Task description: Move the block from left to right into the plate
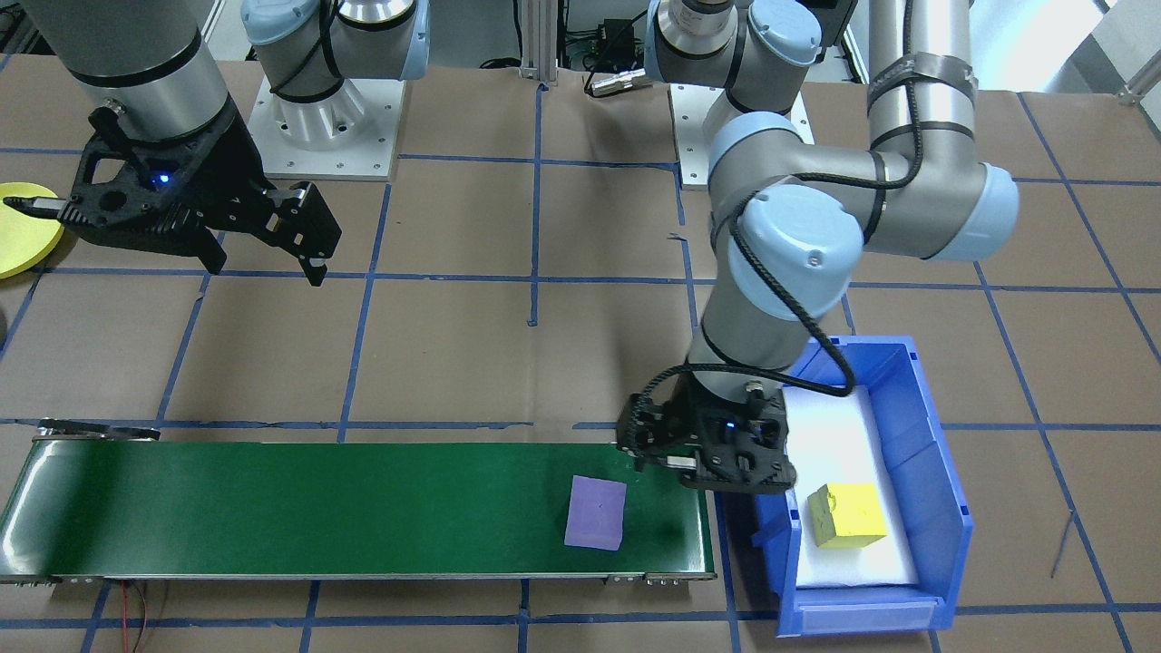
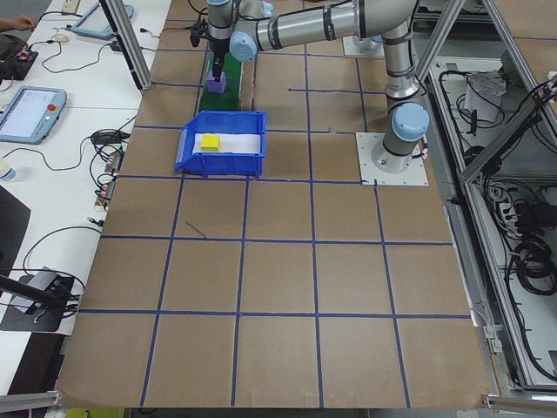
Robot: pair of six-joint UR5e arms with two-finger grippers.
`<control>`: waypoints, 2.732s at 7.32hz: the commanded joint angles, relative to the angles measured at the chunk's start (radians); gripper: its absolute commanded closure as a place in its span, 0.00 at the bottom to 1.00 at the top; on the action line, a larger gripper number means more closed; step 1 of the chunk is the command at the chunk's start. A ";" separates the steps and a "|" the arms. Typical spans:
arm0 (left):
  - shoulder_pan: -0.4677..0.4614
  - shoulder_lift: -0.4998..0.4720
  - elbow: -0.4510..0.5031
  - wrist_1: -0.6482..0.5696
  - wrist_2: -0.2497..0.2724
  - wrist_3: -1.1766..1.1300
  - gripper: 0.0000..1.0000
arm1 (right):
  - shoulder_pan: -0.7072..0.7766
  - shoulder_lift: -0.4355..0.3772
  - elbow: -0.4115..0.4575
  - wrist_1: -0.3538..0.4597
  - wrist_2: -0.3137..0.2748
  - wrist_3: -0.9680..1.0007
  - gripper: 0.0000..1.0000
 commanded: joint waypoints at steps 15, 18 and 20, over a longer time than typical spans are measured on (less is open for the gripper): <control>0.279 -0.020 -0.002 -0.090 0.119 0.265 0.85 | -0.024 0.002 -0.024 -0.001 -0.002 -0.022 0.00; 0.194 0.047 0.021 -0.172 0.104 0.103 0.85 | -0.028 0.002 -0.034 0.002 -0.002 -0.025 0.00; 0.073 0.055 0.059 -0.148 0.092 -0.010 0.85 | -0.028 0.002 -0.032 0.003 -0.003 -0.025 0.00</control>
